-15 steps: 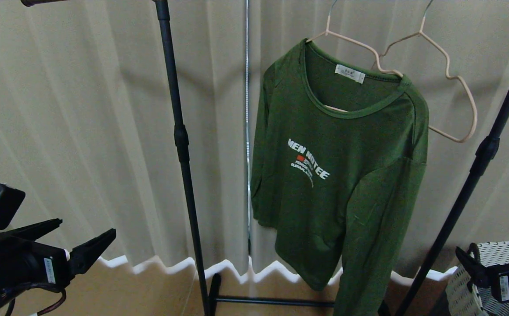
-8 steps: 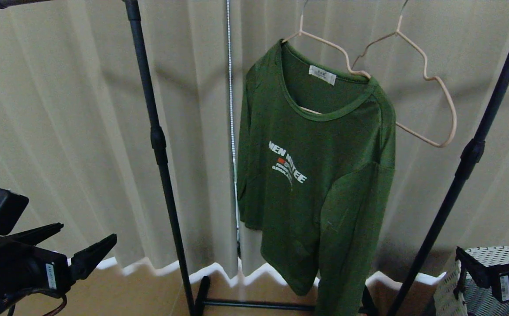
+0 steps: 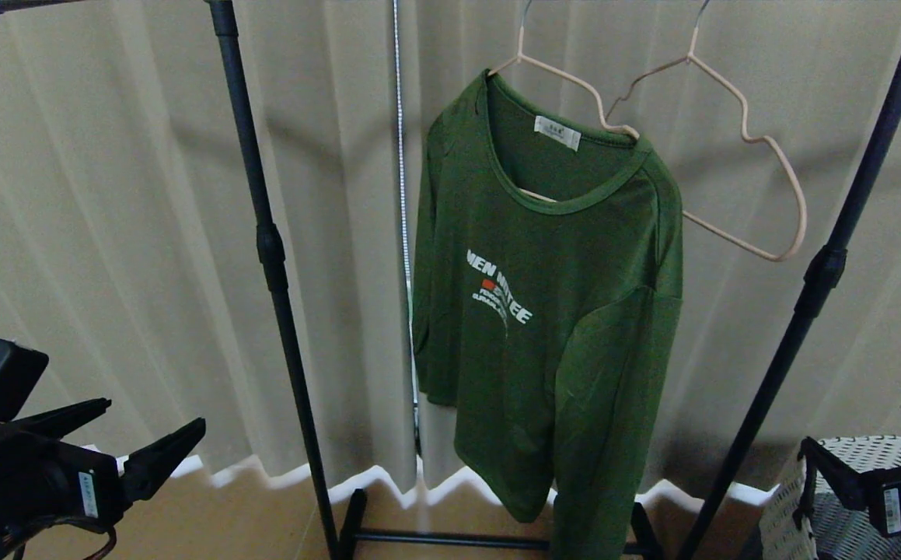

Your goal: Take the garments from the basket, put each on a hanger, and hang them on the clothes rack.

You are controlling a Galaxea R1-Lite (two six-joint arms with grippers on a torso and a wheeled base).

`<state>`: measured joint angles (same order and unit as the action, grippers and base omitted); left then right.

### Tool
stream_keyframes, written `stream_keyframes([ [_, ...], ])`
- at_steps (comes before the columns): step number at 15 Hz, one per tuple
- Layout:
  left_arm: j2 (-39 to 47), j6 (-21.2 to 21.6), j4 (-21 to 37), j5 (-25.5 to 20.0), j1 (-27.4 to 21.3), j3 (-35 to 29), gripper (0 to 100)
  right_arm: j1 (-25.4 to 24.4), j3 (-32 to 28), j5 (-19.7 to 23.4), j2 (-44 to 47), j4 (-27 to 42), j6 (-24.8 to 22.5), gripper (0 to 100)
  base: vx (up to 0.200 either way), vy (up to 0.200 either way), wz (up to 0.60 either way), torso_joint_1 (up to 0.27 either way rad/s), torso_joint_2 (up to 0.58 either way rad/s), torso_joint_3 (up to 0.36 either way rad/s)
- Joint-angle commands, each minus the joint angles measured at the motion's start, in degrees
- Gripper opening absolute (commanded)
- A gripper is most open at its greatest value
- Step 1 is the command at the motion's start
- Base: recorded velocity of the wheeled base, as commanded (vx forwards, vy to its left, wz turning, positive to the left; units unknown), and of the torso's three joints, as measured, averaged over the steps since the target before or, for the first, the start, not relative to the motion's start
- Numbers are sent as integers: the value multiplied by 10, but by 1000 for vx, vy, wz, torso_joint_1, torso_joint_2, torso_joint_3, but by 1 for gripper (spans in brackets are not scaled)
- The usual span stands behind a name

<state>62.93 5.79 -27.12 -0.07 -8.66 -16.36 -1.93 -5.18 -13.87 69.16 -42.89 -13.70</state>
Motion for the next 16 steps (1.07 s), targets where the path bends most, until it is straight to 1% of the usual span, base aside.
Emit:
stream_keyframes([
  [1, -6, 0, 0, 0, -1, 0, 100, -1, 1, 0, 1, 1, 0, 100, -200, 0, 0, 7, 2, -2],
  [7, -7, 1, 0, 0, -1, 4, 100, 0, 8, 0, 2, 0, 0, 100, -200, 0, 0, 3, 4, 2],
  [11, -7, 5, 0, 0, -2, 5, 100, 0, 20, 1, -3, -2, 1, 100, 0, 0, 0, 0, 0, 0],
  [13, -4, 8, -1, 0, -34, 1, 100, 0, 32, 3, -7, 3, -5, 100, 0, 0, 0, 0, 0, 0],
  [14, -4, 8, -1, 0, -48, -1, 100, 1, 30, 3, -10, 3, -25, 100, 0, 0, 0, 0, 0, 0],
  [15, -6, 6, 0, 0, -57, -2, 100, 3, 29, 4, -11, 6, -56, 100, 0, 0, 0, 0, 0, 0],
  [16, -6, 5, 0, 0, -62, -3, 100, 12, 29, 4, -5, 13, -99, 100, 0, 0, 0, 0, 0, 0],
])
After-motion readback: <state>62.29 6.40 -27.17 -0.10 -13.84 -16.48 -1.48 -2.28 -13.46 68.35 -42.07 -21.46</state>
